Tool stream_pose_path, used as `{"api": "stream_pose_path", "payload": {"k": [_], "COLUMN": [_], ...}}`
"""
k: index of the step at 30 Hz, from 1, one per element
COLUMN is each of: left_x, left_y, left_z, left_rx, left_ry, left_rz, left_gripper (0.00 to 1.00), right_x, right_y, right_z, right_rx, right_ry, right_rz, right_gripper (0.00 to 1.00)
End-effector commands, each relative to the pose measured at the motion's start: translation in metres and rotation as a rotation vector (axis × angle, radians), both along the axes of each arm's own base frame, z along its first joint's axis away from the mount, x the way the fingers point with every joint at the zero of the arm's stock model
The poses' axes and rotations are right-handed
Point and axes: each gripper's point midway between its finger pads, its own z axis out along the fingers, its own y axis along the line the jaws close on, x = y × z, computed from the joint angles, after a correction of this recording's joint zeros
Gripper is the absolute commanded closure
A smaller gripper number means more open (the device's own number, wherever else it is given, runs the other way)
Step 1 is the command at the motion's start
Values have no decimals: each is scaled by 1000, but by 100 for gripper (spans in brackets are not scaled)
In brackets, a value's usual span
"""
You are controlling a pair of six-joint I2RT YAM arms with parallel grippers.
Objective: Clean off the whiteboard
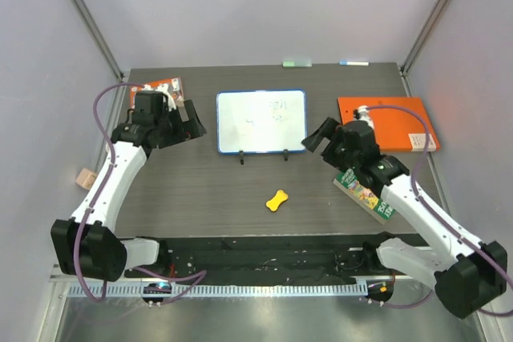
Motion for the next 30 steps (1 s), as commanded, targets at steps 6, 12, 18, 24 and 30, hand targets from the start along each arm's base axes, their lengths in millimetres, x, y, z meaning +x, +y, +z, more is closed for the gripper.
{"api": "stream_pose_path", "payload": {"k": [6, 12, 18, 24, 30], "left_x": [-26, -37, -38, -39, -40], "left_y": [-15, -23, -16, -14, -16], "left_z": [7, 11, -5, -16, -20], "left_rx": [-41, -86, -57, -51, -63], "left_ry": [-43, -54, 9, 61, 78], "left_rz": [-169, -206, -165, -150, -150], "left_gripper": [0, 0, 0, 0, 0], "right_x": [-47, -76, -91, -99, -87], "right_y": [87, 117, 95, 87, 104], "right_z": [-9, -37, -66, -95, -125], "right_rx": [-125, -165, -211, -265, -216], "right_ry": [85, 151, 238, 335, 397], "right_rz": [197, 261, 174, 148, 149], "right_gripper": [0, 0, 12, 14, 15]}}
